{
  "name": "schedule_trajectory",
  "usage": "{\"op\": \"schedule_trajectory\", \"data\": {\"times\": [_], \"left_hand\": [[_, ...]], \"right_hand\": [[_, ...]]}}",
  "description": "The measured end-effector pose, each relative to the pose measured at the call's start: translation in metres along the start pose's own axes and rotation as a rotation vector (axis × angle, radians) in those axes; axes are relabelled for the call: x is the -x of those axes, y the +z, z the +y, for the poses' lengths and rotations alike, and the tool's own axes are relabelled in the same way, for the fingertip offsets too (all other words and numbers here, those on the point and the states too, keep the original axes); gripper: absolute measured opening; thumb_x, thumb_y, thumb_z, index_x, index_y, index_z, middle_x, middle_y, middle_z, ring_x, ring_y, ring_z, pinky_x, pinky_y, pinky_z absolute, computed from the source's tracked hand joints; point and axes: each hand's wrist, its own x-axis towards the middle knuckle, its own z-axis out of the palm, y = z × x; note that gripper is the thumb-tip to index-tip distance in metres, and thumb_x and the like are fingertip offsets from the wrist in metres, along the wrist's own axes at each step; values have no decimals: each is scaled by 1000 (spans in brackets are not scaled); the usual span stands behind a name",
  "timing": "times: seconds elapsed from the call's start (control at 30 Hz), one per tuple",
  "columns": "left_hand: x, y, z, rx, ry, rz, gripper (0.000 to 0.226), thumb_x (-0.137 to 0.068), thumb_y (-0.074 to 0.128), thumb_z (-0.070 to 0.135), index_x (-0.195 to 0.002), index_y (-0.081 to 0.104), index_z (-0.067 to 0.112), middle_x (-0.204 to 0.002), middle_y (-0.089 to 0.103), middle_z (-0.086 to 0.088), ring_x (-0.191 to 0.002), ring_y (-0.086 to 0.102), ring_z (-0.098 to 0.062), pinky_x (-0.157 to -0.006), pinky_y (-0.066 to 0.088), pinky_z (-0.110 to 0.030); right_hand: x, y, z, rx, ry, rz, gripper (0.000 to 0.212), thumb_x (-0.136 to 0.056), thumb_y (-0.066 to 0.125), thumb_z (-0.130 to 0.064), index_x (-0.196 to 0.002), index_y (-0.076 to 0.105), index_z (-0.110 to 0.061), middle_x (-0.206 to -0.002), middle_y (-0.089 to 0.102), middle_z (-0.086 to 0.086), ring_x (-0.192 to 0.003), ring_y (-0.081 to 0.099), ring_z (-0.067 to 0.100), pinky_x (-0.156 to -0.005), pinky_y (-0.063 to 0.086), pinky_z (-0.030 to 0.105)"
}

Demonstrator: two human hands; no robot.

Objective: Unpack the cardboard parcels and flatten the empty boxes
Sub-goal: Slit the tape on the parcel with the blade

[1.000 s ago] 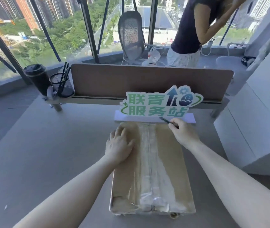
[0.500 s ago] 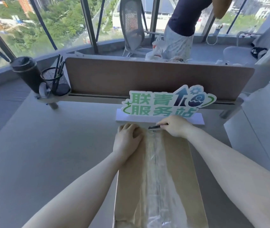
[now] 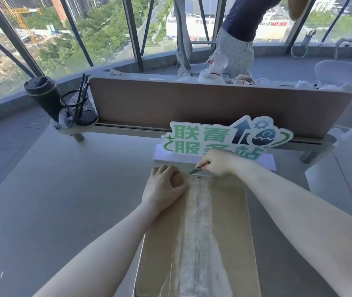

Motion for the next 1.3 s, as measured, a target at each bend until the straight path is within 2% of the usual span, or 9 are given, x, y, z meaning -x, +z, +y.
{"op": "schedule_trajectory", "data": {"times": [0.2, 0.47, 0.67, 0.8, 0.9, 1.0, 1.07, 1.2, 1.3], "left_hand": [[-1, -2, 1, -26, -35, -10, 45, -74, 70, 60, -108, 56, 36, -113, 56, 17, -115, 38, -11, -88, 44, -32], [-3, 0, -2, -37, -28, -18, 44, -75, 68, 63, -109, 55, 37, -116, 55, 18, -115, 38, -13, -89, 45, -34], [-3, 1, -2, -46, -30, -12, 46, -75, 68, 63, -109, 54, 37, -115, 56, 17, -115, 39, -14, -89, 44, -34], [-3, 1, -1, -63, -37, -8, 45, -76, 67, 63, -110, 55, 36, -115, 56, 18, -115, 39, -13, -86, 44, -33], [-1, -1, 1, -68, -58, 2, 45, -75, 68, 63, -108, 55, 36, -115, 56, 18, -117, 39, -13, -84, 43, -32], [1, -2, 4, -52, -68, 17, 55, -76, 69, 61, -122, 54, 34, -128, 53, 15, -125, 35, -14, -93, 42, -33], [9, -3, 5, -80, -40, 34, 63, -81, 66, 58, -136, 48, 34, -141, 46, 13, -134, 30, -14, -104, 40, -36], [43, -6, -1, -172, 17, -40, 64, -89, 58, 54, -147, 35, 38, -161, 16, 15, -149, 6, -11, -116, 26, -36], [71, -10, -12, -194, 45, -121, 67, -89, 53, 57, -150, 28, 41, -162, 1, 18, -150, -7, -8, -119, 17, -31]], "right_hand": [[-1, -18, -9, 163, -77, -101, 37, -99, 45, -13, -124, 69, -26, -127, 67, -6, -109, 61, 20, -95, 51, 37], [8, -27, 14, 255, -55, -135, 32, -99, 50, -18, -120, 70, -31, -117, 69, -10, -101, 60, 18, -91, 52, 35], [22, -32, 37, 276, -15, -108, 32, -98, 49, -19, -115, 72, -34, -115, 69, -9, -100, 60, 19, -91, 52, 38], [39, -32, 42, 325, -17, -103, 36, -100, 45, -19, -124, 68, -33, -121, 66, -10, -98, 56, 15, -85, 50, 32], [53, -25, 37, 370, 2, 38, 35, -100, 43, -22, -122, 68, -34, -118, 68, -7, -104, 59, 21, -84, 53, 37], [74, -8, 32, 168, 81, 273, 24, -99, 48, -25, -105, 71, -23, -99, 69, 0, -90, 62, 24, -75, 54, 39], [88, 13, 14, 32, 95, 294, 16, -96, 52, -22, -89, 66, -20, -81, 65, 0, -72, 61, 23, -63, 53, 36], [91, 53, -20, -27, 110, 397, 31, -88, 48, -12, -59, 41, -19, -59, 45, -5, -65, 49, 28, -47, 30, 29], [85, 63, -34, -9, 163, 415, 40, -86, 47, -7, -57, 27, -26, -58, 43, -4, -63, 47, 28, -50, 36, 28]]}}
